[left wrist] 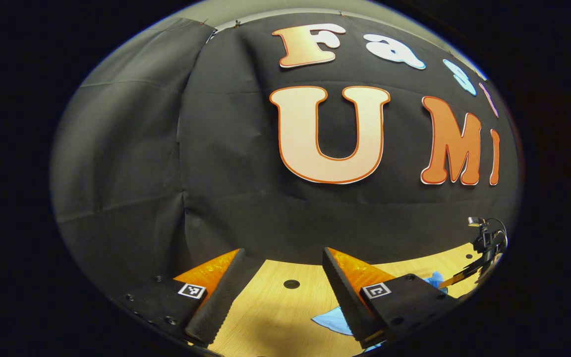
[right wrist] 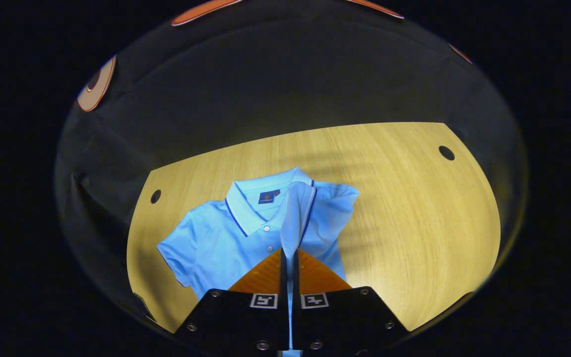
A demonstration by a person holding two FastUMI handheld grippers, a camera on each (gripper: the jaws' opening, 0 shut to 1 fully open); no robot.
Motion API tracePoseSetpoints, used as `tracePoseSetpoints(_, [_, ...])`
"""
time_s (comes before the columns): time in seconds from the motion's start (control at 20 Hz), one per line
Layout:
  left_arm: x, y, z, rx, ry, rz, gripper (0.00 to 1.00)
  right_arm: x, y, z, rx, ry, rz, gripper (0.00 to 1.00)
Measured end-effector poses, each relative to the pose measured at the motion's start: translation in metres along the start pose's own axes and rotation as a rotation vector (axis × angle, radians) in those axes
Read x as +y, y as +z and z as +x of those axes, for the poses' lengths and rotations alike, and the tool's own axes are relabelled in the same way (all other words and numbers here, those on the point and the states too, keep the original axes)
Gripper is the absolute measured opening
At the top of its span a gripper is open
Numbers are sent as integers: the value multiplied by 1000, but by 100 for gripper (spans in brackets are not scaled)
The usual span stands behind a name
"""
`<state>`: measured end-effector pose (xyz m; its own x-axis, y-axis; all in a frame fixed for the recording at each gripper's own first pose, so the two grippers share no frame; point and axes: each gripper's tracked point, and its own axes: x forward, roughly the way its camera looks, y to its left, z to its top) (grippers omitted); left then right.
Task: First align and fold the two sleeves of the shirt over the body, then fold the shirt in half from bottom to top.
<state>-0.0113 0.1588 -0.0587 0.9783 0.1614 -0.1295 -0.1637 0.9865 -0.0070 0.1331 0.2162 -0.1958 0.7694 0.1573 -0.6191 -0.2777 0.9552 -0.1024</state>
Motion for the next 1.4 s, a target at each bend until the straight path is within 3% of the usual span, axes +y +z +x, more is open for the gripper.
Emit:
tracePoseSetpoints(0.2, [17, -5, -4, 8, 5, -13, 98, 30, -21, 7, 33, 28, -27, 8])
tracePoseSetpoints(0.35, [20, -13, -6, 30, 9, -26, 98, 60, -31, -1, 46, 109, -36, 10])
tracePoseSetpoints(0.45, [18, -15, -8, 42, 1, -32, 99, 67, -32, -15, 18, 128, -59, 21])
tracePoseSetpoints(0.5, [15, -17, -9, 48, -2, -30, 98, 68, -32, -23, 2, 131, -60, 35])
tracePoseSetpoints(0.65, [-1, -22, -9, 69, -29, -33, 98, 63, -40, -45, -32, 126, -34, 100])
tracePoseSetpoints(0.8, [-24, -39, -4, 129, -70, -47, 99, 52, -48, -68, -77, 101, -25, 99])
tracePoseSetpoints(0.95, [-48, -71, 6, 247, -85, -61, 99, 42, -60, -80, -92, 119, 23, 99])
tracePoseSetpoints(1.05, [-69, -96, 12, 339, -117, -84, 99, 23, -67, -81, -99, 83, 25, 99])
tracePoseSetpoints(1.4, [-116, -179, 46, 581, -118, 6, 100, -46, -115, -81, -32, 0, 136, 99])
